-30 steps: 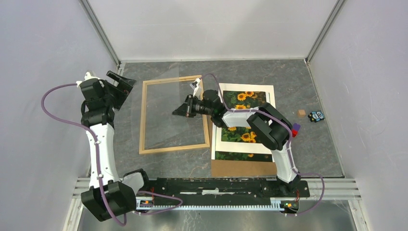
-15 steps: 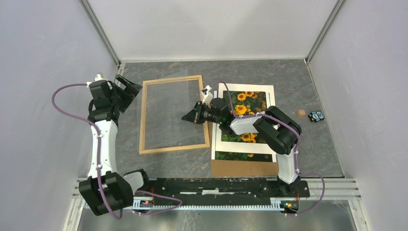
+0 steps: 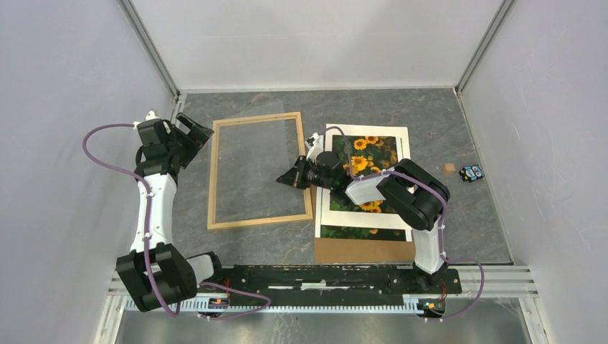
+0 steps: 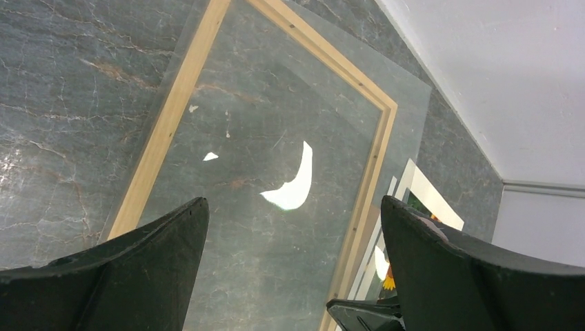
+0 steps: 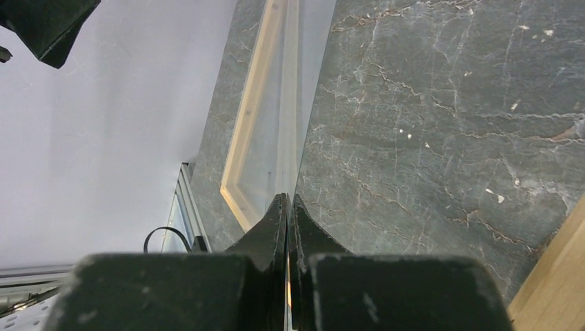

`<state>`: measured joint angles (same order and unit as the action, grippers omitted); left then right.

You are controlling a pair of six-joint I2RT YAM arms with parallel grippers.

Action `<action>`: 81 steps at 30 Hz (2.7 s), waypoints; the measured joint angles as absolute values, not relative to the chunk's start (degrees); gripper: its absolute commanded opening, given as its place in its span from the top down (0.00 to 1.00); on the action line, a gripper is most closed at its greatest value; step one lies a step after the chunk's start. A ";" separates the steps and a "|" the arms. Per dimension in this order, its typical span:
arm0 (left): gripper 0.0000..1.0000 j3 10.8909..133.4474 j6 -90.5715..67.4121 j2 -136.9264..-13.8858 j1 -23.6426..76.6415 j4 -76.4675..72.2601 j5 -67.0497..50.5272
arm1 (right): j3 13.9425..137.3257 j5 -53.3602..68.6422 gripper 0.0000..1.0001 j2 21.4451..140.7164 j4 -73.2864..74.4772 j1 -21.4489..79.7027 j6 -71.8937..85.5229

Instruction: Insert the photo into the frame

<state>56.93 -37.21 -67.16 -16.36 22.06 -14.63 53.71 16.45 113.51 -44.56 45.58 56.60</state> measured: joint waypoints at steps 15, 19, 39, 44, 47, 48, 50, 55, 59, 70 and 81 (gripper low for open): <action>0.00 56.71 -37.21 -67.46 -16.47 20.84 -15.11 | 48.82 15.84 1.00 112.99 -47.00 44.31 57.41; 0.00 56.49 -37.21 -67.46 -16.82 20.80 -15.22 | 48.88 16.29 1.00 113.10 -47.11 44.18 57.41; 0.00 55.83 -37.23 -67.46 -17.04 19.64 -16.67 | 51.35 19.27 0.98 115.52 -47.97 43.75 57.32; 0.00 55.83 -37.23 -67.46 -17.04 19.57 -16.71 | 52.45 19.94 0.87 116.36 -47.94 43.70 57.08; 0.00 55.83 -37.23 -67.46 -17.04 19.59 -16.75 | 53.25 20.60 0.82 116.99 -47.92 43.70 56.66; 0.00 55.83 -37.23 -67.46 -17.04 19.57 -16.80 | 53.43 20.73 0.80 117.08 -47.81 43.70 56.45; 0.00 55.83 -37.23 -67.46 -17.04 19.57 -16.88 | 53.67 20.86 0.77 117.08 -47.37 43.70 55.94; 0.00 55.81 -37.23 -67.48 -17.06 19.57 -17.08 | 55.42 20.95 0.69 117.08 -44.36 43.70 53.63; 0.00 55.59 -37.23 -67.46 -17.17 19.55 -17.08 | 56.69 20.95 0.63 117.08 -41.58 43.70 51.86; 0.00 55.40 -37.23 -67.48 -17.30 19.55 -17.10 | 60.45 20.12 0.39 117.05 -31.64 43.70 45.43; 0.00 55.16 -37.23 -67.46 -17.67 19.38 -17.30 | 62.87 14.20 0.28 111.72 -17.54 43.72 34.94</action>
<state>55.16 -37.23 -67.46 -17.67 19.38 -17.30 62.87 14.20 111.72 -17.54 43.72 34.94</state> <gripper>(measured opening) 0.996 0.716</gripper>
